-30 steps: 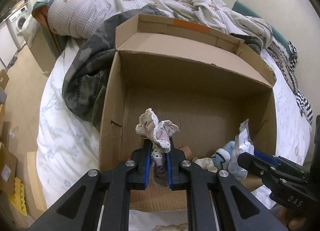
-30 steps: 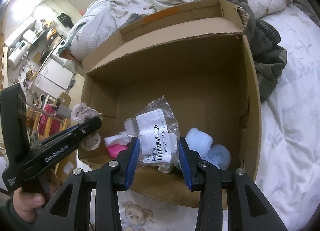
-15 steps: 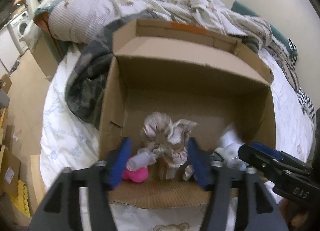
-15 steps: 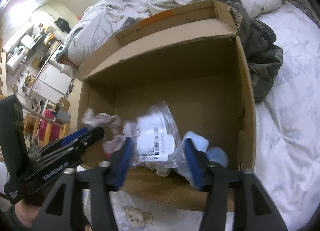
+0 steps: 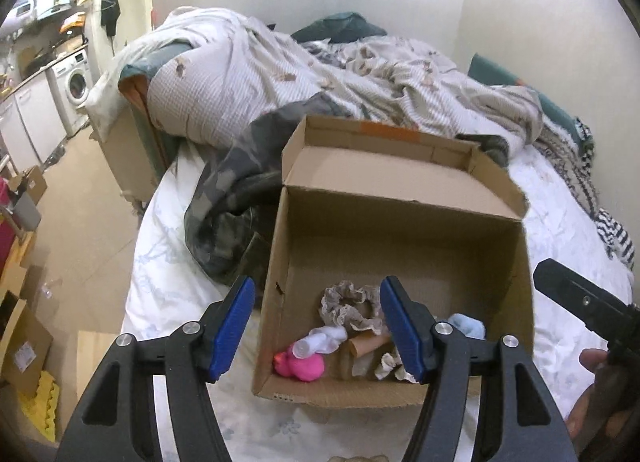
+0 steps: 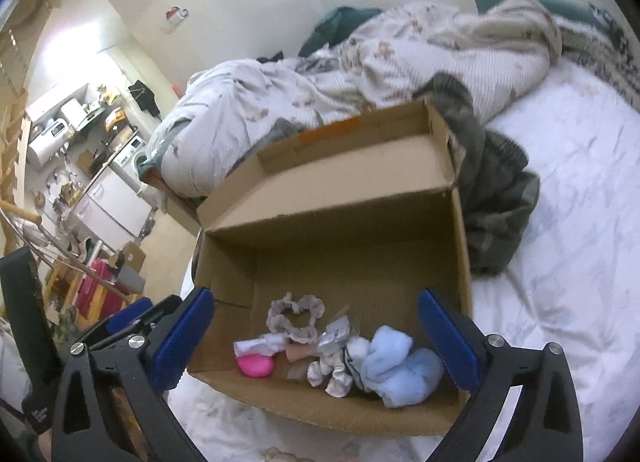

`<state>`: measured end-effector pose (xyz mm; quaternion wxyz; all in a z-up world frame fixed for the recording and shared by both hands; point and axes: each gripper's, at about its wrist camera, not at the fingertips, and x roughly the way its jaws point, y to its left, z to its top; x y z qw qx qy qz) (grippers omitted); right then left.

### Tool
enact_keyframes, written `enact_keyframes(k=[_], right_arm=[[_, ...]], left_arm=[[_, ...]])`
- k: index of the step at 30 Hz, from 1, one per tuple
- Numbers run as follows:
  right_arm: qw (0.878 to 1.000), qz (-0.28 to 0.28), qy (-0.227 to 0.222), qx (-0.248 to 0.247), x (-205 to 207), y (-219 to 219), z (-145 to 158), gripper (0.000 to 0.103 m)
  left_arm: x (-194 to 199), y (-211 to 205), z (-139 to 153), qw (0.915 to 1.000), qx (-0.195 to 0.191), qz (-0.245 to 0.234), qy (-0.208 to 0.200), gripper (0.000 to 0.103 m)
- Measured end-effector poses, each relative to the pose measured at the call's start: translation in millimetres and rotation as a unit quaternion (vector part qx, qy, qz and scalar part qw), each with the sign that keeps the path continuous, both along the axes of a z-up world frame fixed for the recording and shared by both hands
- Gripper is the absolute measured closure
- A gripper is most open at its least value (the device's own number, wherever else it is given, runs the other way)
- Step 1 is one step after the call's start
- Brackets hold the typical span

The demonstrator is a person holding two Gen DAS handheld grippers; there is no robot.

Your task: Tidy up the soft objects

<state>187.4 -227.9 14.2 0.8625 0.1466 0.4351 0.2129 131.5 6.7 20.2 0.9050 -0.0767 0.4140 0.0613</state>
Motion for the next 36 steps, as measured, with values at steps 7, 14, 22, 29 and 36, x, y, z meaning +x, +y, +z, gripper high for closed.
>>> enact_keyframes(k=[7, 14, 22, 29, 36], right_arm=[[1.000, 0.004, -0.019, -0.006, -34, -7, 31, 0.000], [0.999, 0.002, -0.036, -0.035, -63, -8, 41, 0.000], [0.997, -0.027, -0.031, -0.066, -74, -15, 8, 0.000], [0.996, -0.038, -0.037, -0.071, -67, -13, 5, 0.000], [0.994, -0.022, -0.064, -0.091, -73, -2, 11, 0.000]], left_arm=[[-24, 0, 20, 0.9998, 0.016, -0.011, -0.010, 0.041], [-50, -3, 29, 0.9992, 0.029, -0.025, -0.013, 0.041], [-63, -1, 18, 0.9996, 0.021, 0.000, -0.017, 0.024], [-56, 1, 11, 0.9997, 0.015, 0.001, -0.020, 0.001], [-51, 1, 5, 0.9998, 0.020, 0.004, -0.007, 0.001]])
